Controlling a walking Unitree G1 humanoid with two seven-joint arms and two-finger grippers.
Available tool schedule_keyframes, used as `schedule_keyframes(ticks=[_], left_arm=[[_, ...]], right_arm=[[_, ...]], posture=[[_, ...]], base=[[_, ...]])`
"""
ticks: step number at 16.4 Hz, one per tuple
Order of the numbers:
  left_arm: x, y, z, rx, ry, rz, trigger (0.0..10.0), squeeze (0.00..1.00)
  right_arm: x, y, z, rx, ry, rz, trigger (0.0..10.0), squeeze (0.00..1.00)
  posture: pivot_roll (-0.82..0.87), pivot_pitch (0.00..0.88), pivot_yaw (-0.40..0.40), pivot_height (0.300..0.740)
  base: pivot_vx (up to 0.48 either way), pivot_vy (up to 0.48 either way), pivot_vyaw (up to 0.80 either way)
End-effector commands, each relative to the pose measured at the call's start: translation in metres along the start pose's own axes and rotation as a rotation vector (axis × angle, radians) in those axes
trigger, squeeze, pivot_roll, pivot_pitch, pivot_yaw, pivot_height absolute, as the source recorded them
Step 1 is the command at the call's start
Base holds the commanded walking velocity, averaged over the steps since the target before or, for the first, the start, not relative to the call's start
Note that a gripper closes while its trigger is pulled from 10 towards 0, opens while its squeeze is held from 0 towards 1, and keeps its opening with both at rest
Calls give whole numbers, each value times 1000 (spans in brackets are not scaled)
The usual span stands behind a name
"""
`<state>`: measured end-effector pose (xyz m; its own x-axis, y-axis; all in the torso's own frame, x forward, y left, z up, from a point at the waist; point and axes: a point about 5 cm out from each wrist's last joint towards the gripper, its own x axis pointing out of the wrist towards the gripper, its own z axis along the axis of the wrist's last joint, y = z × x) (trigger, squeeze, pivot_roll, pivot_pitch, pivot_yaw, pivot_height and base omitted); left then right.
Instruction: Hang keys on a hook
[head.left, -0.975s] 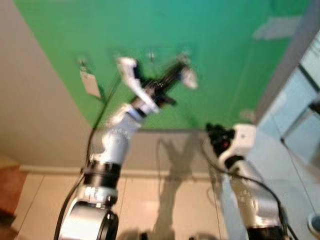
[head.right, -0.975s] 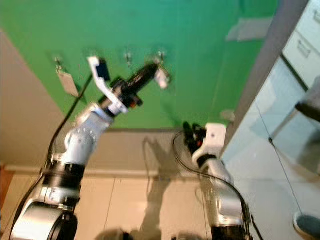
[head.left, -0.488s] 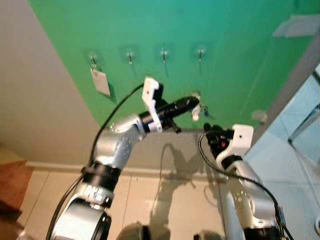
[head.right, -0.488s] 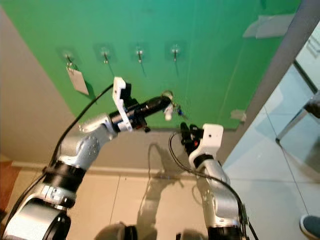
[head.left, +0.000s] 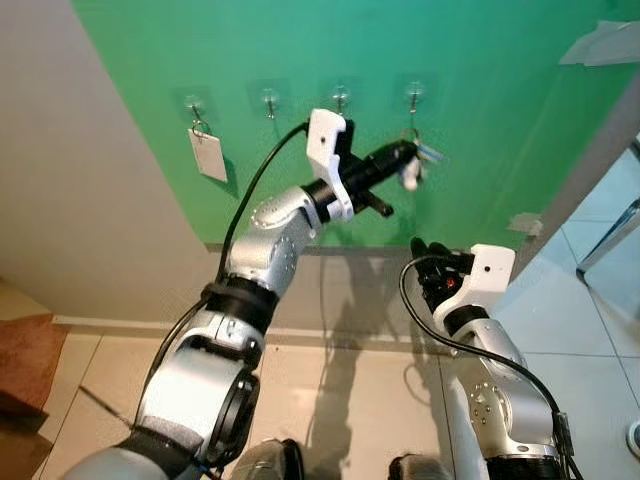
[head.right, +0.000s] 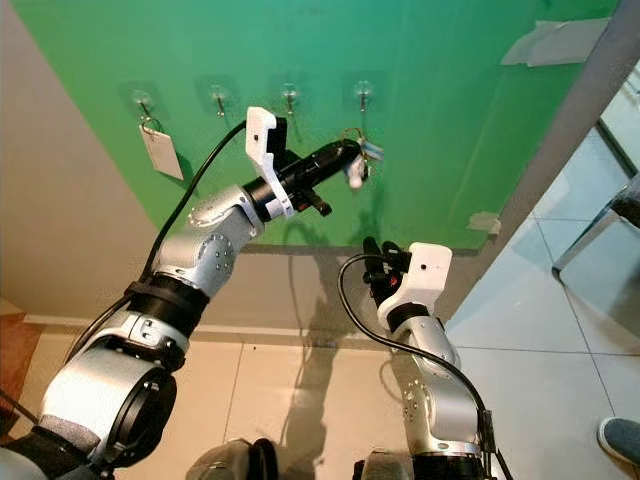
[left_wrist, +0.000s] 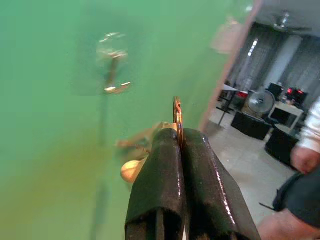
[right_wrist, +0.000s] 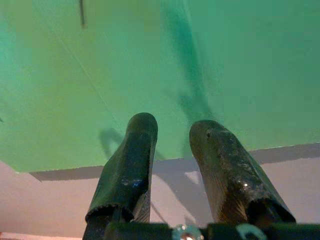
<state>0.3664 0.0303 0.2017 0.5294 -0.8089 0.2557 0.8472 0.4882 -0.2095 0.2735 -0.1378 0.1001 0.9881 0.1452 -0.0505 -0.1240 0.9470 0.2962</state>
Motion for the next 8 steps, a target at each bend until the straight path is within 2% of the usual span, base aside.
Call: schedule_keyframes(ticks=[1,3,5,6,7,8], left_arm=[[2,3,3,-6,-23,21,10000,0],[4,8,9,-42,-60,47,10000,0],[6,11,18,-24,-99,57,10000,0],[3,14,22,-26,-125,73,10000,0],[-8,20,28,-19,-170,101,10000,0],[-12,21,28,-21,-186,105,10000,0]], right_arm=[[-2,2,1,13,0,-3,10000,0],[-1,2,3,16,-6,-6,10000,0],[-2,3,3,12,-4,-5,10000,0],[-2,3,2,10,-3,-6,10000,0],[-4,2,2,10,-1,-11,10000,0],[-5,2,2,11,-1,-13,10000,0]], posture=[[-67,154,87,740],[-69,156,87,740],[-74,159,90,740],[-76,159,94,740],[-75,164,97,740],[-75,166,100,740]], base=[[0,0,0],[0,0,0],[0,0,0],[0,0,0],[0,0,0],[0,0,0]])
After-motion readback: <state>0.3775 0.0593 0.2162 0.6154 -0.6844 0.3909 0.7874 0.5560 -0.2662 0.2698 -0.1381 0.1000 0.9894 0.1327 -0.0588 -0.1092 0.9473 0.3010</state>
